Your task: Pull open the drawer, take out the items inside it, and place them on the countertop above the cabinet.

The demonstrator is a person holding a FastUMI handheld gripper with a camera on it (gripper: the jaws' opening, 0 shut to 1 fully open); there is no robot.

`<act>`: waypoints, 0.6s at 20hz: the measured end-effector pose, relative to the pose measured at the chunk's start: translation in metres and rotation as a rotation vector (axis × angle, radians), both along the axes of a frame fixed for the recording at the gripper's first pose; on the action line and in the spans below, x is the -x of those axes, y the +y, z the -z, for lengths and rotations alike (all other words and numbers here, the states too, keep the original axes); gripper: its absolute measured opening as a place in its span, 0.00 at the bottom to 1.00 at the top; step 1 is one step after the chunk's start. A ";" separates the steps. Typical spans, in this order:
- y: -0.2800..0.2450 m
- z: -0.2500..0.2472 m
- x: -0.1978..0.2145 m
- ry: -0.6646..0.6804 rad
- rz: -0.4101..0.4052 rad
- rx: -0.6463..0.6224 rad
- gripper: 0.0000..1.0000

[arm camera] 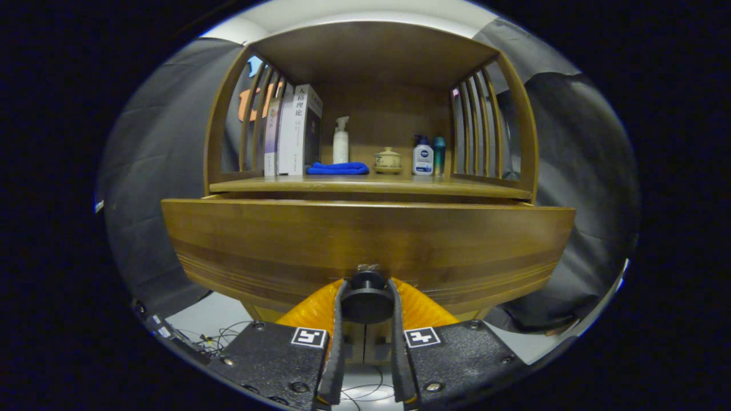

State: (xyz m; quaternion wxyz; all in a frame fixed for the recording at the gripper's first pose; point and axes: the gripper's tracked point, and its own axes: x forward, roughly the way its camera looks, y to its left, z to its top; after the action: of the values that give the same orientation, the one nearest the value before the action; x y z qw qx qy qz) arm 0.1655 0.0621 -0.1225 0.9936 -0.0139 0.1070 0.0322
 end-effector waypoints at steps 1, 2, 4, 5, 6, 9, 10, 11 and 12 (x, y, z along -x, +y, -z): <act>0.000 0.000 0.008 -0.001 -0.002 -0.005 0.37; 0.001 0.001 0.016 -0.001 -0.003 -0.005 0.36; -0.002 0.002 0.030 -0.005 -0.001 0.001 0.37; -0.004 0.002 0.037 -0.004 -0.003 -0.001 0.36; -0.004 0.005 0.044 0.001 -0.004 -0.007 0.36; -0.003 0.012 0.062 0.022 -0.011 -0.020 0.36; -0.003 0.011 0.066 0.022 -0.014 -0.015 0.36; -0.004 0.012 0.071 0.020 -0.014 -0.013 0.36; -0.004 0.013 0.075 0.019 -0.015 -0.013 0.36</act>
State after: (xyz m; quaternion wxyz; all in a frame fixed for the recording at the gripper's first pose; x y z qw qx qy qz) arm 0.0902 0.0582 -0.1356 0.9924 -0.0078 0.1163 0.0405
